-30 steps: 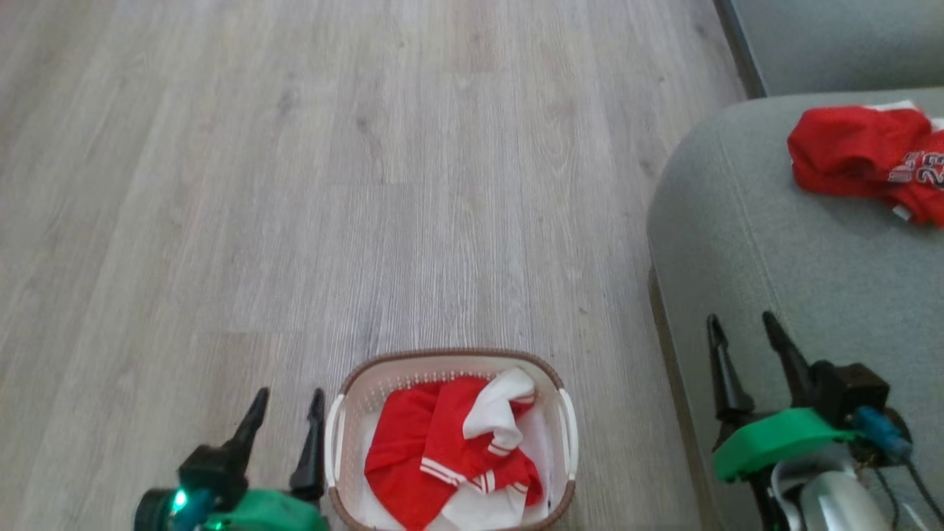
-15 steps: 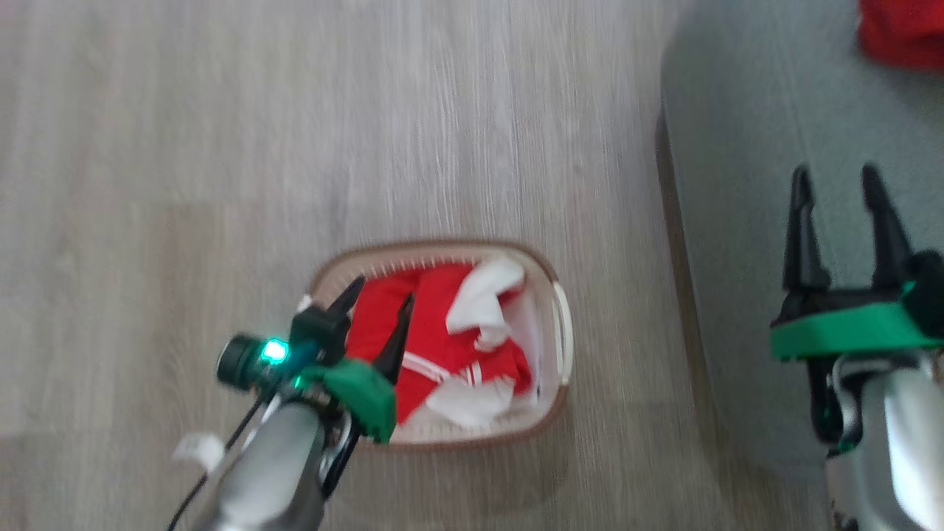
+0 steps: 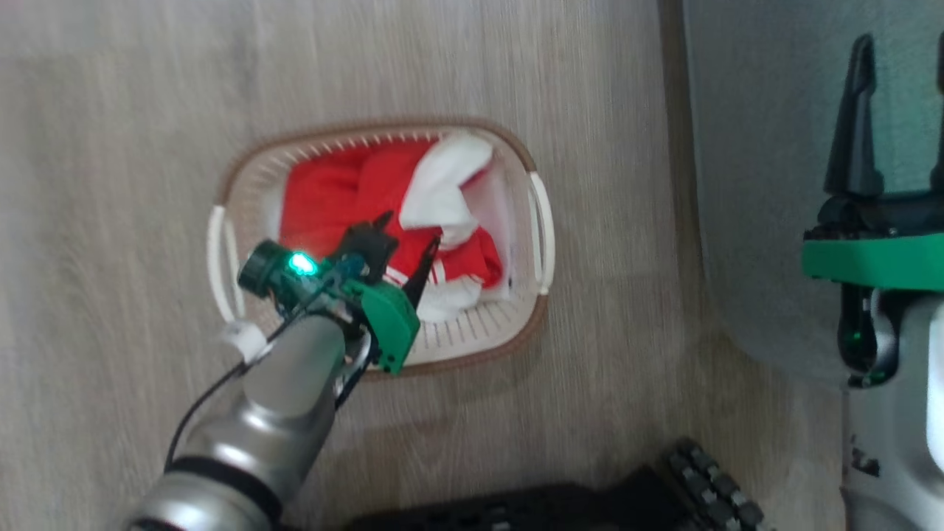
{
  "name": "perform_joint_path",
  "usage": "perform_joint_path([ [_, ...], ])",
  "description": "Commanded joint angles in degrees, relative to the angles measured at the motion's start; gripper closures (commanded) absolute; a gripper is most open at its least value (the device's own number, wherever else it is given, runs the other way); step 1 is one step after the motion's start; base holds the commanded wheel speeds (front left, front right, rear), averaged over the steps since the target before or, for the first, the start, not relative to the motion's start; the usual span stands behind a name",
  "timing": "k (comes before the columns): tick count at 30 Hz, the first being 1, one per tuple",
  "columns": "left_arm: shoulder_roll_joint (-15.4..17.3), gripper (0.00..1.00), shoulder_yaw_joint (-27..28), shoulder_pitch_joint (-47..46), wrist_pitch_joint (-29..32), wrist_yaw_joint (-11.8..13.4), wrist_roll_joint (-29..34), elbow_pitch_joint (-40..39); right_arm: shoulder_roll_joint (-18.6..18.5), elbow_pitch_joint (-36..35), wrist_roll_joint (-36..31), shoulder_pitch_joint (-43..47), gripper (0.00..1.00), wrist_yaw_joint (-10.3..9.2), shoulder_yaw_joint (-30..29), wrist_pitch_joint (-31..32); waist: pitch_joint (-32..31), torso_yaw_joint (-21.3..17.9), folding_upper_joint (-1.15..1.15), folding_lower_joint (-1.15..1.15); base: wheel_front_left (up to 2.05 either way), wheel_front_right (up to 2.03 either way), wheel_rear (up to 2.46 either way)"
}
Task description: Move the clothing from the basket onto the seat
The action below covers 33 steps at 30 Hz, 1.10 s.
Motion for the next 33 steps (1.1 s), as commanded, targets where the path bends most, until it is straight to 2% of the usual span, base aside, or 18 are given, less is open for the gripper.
perform_joint_path([
  [1, 0.51, 0.0, 0.57, -0.62, -0.55, 0.39, -0.45, -0.29, 0.01, -2.22, 0.09, -0.05, 0.0, -0.01, 1.01, -0.54, 4.65, -1.61, 0.0, -0.01, 0.0, 0.0, 0.0],
  [15, 0.5, 0.0, -6.03, -9.8, -0.55, 0.54, -2.5, 7.01, 0.01, -5.02, 1.58, -2.6, 0.0, -0.01, 3.34, -0.54, 12.67, -3.44, 0.0, -0.01, 0.0, 0.0, 0.0],
  [20, 0.5, 0.0, -7.07, -12.28, -0.55, 2.88, -2.64, 8.89, 0.01, -5.65, 2.05, -3.36, 0.0, -0.01, 4.12, -0.54, 14.08, -4.38, 0.0, -0.01, 0.0, 0.0, 0.0],
  [23, 0.5, 0.0, -7.39, -13.04, -0.55, 3.4, -3.03, 9.93, 0.01, -6.04, 2.15, -3.54, 0.0, -0.01, 4.23, -0.54, 14.57, -4.67, 0.0, -0.01, 0.0, 0.0, 0.0],
  [24, 0.5, 0.45, -7.48, -13.2, -0.55, 3.37, -3.26, 10.15, 0.01, -6.11, 2.15, -3.55, 0.0, -0.01, 4.2, -0.54, 14.67, -4.72, 0.0, -0.01, 0.0, 0.0, 0.0],
  [25, 0.5, 0.61, -7.58, -13.34, -0.55, 3.3, -3.49, 10.27, 0.01, -6.13, 2.12, -3.55, 0.0, -0.01, 4.15, -0.54, 14.72, -4.74, 0.0, -0.01, 0.0, 0.0, 0.0],
  [26, 0.5, 0.92, -7.68, -13.43, -0.55, 3.2, -3.71, 10.16, 0.01, -6.1, 2.08, -3.54, 0.0, -0.01, 4.1, -0.54, 14.69, -4.72, 0.0, -0.01, 0.0, 0.0, 0.0],
  [27, 0.5, 1.0, -7.8, -13.43, -0.55, 3.12, -3.9, 9.9, 0.01, -6.03, 2.03, -3.51, 0.0, -0.01, 4.05, -0.54, 14.55, -4.66, 0.0, -0.01, 0.0, 0.0, 0.0],
  [33, 0.5, 1.0, -8.07, -11.84, -0.55, 3.04, -4.7, 8.71, 0.01, -4.93, 2.19, -3.56, 0.0, -0.01, 4.64, -0.54, 12.1, -4.26, 0.0, -0.01, 0.0, 0.0, 0.0],
])
